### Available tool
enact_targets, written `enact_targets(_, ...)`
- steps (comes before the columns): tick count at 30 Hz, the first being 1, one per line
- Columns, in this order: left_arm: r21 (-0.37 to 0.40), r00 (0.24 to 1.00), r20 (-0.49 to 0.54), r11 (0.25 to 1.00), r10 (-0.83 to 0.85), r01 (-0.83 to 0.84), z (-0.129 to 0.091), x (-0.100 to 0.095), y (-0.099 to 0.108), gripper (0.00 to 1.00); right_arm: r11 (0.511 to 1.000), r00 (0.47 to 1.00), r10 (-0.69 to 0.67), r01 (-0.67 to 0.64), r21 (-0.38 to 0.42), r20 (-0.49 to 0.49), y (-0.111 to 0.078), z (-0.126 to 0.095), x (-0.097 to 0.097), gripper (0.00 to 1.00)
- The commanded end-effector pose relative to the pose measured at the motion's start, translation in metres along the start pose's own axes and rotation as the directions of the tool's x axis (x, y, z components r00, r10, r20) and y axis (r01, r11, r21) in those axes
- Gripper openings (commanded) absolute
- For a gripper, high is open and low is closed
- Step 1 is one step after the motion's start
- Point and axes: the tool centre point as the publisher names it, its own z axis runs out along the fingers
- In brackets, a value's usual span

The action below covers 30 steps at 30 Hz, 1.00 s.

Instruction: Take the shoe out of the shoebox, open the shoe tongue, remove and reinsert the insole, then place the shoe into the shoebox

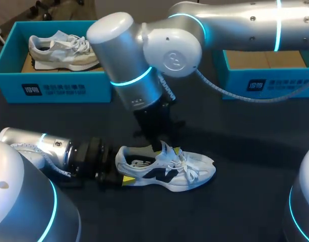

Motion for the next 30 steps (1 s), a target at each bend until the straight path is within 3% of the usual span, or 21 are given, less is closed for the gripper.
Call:
enact_targets(1,0.000,1.000,0.005,1.000,0.000,0.000,0.001,0.000,0.001,0.00,0.731,0.728,0.682,-0.681,0.043,-0.068,-0.003,0.004,-0.012,0.25)
enact_targets(3,0.000,1.000,0.005,1.000,0.000,0.000,0.001,0.000,0.001,0.00,0.743,0.738,0.669,-0.666,0.064,-0.092,-0.003,0.004,-0.015,0.00)
enact_targets(11,0.000,1.000,0.005,1.000,0.000,0.000,0.001,0.000,0.001,0.00,0.821,0.793,0.571,-0.552,0.145,-0.214,0.002,0.006,-0.028,0.00)
enact_targets(16,0.000,1.000,0.005,1.000,0.000,0.000,0.001,0.000,0.001,0.00,0.896,0.819,0.443,-0.403,0.185,-0.364,0.008,0.012,-0.045,0.00)
enact_targets(30,0.000,1.000,0.005,1.000,0.000,0.000,0.001,0.000,0.001,0.00,0.986,0.787,0.166,-0.135,0.097,-0.594,0.015,0.022,-0.062,0.00)
